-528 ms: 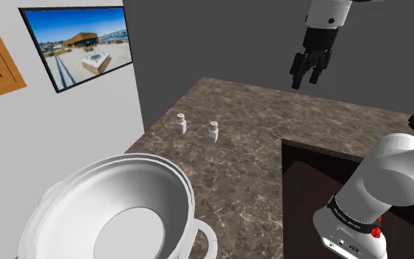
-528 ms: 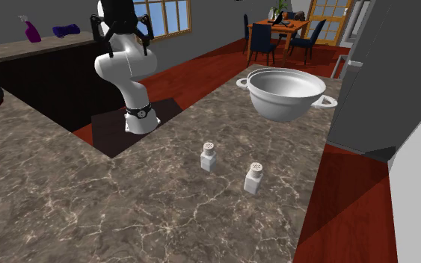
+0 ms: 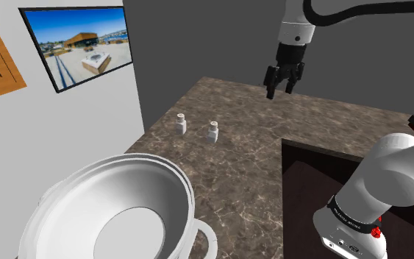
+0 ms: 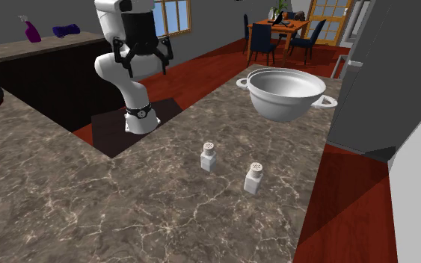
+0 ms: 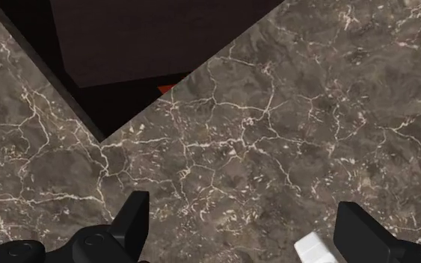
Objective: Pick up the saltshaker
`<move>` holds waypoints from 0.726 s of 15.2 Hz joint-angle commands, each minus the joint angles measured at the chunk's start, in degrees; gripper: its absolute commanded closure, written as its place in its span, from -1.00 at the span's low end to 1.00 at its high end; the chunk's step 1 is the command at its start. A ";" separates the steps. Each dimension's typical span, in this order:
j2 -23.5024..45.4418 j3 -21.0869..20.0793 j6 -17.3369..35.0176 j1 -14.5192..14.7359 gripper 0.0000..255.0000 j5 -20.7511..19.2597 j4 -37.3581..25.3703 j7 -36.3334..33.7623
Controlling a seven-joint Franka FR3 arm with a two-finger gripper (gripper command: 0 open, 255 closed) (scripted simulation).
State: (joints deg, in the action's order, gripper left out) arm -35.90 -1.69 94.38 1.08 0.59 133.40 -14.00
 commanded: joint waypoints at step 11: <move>21.71 -5.15 18.24 1.30 -1.00 1.80 -5.36 -8.14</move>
State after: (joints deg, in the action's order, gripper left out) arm -16.66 -6.46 110.99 2.33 2.45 129.09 -21.44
